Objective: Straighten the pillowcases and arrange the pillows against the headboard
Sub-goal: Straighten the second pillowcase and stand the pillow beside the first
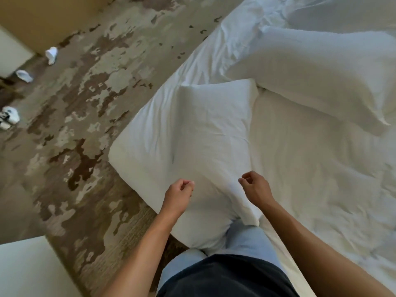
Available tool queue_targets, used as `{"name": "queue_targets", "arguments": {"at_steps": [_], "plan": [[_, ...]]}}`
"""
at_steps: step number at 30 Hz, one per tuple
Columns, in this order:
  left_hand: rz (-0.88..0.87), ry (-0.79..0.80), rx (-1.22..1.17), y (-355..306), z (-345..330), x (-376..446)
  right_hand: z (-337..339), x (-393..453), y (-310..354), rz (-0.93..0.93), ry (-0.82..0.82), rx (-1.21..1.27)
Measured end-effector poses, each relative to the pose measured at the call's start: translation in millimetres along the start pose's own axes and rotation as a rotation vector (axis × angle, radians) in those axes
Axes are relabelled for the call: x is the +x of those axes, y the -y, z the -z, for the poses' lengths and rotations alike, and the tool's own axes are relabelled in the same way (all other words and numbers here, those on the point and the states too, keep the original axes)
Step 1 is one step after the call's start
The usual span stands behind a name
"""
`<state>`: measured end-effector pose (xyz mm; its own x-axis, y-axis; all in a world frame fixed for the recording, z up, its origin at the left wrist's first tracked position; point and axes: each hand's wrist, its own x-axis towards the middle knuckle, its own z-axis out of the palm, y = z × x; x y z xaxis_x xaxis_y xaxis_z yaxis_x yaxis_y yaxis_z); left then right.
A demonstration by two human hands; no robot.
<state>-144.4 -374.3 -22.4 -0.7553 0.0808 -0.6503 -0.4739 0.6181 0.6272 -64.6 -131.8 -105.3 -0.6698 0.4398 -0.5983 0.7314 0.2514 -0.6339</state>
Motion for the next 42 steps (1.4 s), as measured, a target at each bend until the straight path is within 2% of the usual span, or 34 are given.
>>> {"name": "queue_targets", "arguments": {"at_steps": [4, 6, 8, 12, 18, 20, 24, 26, 35, 42], "plan": [[-0.047, -0.006, 0.133, -40.7, -40.4, 77.9, -10.3, 92.5, -2.7, -0.060, -0.020, -0.024], [-0.075, 0.015, 0.262, -58.2, -68.1, 117.2, -13.9, 130.5, -5.9, -0.090, -0.009, -0.021], [-0.031, 0.041, 0.412, -66.2, -96.2, 149.7, -17.3, 157.0, -13.1, -0.114, 0.024, 0.005], [0.106, 0.046, 0.597, -53.1, -134.9, 191.1, -25.2, 182.5, -30.0, -0.166, 0.070, 0.125], [0.088, 0.011, 0.610, -33.7, -134.9, 213.4, -45.6, 185.5, -37.0, -0.190, 0.032, 0.140], [0.077, 0.018, 0.597, -32.5, -129.4, 212.2, -47.7, 180.4, -38.3, -0.173, 0.006, 0.131], [0.041, 0.065, 0.572, -30.2, -112.6, 205.5, -44.6, 170.6, -35.2, -0.236, 0.096, 0.192], [0.022, 0.076, 0.559, -27.5, -102.2, 198.1, -43.8, 162.6, -30.6, -0.211, 0.090, 0.197], [-0.139, 0.166, 0.535, -2.2, -60.4, 121.6, -18.8, 82.1, -8.9, 0.078, -0.082, 0.119], [-0.278, 0.371, 0.396, 17.2, -53.4, 16.8, 31.5, -49.4, 16.6, 0.253, -0.287, -0.096]]}}
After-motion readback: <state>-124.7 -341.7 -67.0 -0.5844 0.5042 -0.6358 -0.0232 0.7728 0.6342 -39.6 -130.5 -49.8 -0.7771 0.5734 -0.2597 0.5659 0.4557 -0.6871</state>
